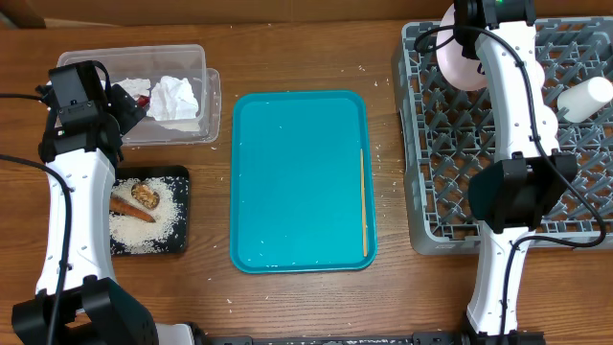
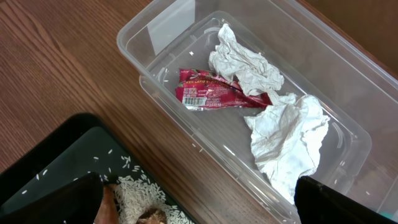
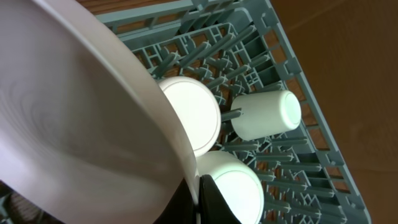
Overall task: Sort waste into correct bins and load items into the dishwasher
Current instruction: 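Lower the white plate upright into a rack slot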
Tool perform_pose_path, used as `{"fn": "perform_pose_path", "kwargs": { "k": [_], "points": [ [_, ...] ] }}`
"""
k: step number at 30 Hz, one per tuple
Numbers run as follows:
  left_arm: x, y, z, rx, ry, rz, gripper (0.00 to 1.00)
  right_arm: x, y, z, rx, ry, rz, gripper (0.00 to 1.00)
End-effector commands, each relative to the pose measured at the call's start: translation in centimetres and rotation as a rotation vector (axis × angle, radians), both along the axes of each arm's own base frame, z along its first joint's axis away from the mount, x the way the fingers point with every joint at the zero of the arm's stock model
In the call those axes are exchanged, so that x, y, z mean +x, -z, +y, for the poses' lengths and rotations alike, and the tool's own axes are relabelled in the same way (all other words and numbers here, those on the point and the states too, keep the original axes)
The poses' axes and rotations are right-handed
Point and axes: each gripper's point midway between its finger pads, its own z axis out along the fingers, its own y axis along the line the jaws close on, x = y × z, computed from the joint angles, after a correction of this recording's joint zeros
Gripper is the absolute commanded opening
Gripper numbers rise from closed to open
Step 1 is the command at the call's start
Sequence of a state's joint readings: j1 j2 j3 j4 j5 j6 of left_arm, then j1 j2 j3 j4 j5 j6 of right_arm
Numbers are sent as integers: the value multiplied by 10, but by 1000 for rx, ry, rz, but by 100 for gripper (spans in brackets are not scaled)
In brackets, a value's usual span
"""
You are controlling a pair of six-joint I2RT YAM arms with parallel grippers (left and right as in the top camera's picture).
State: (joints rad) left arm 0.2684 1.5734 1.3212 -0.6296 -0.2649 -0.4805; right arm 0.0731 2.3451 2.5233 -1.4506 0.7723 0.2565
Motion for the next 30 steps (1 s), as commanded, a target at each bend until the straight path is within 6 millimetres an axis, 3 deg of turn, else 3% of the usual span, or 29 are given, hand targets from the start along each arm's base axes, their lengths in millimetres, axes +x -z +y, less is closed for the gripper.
{"fn": "perform_pose_path", "kwargs": {
  "k": [1,10,15,24,30],
  "points": [
    [2,1,0,-10,-12,-6,100,-3,-25,-4,-47,15,-52,4],
    [2,1,0,-10,-12,-6,100,-3,-1,23,142,-55,-9,4],
    [2,1,0,-10,-12,-6,100,-2,3,29,180,-67,-7,4],
    [2,1,0,-10,-12,-6,100,-9,-19,-1,-22,9,-20,4],
    [2,1,0,-10,-12,-6,100,-9,-25,-7,-66,26,-31,4]
  ]
}}
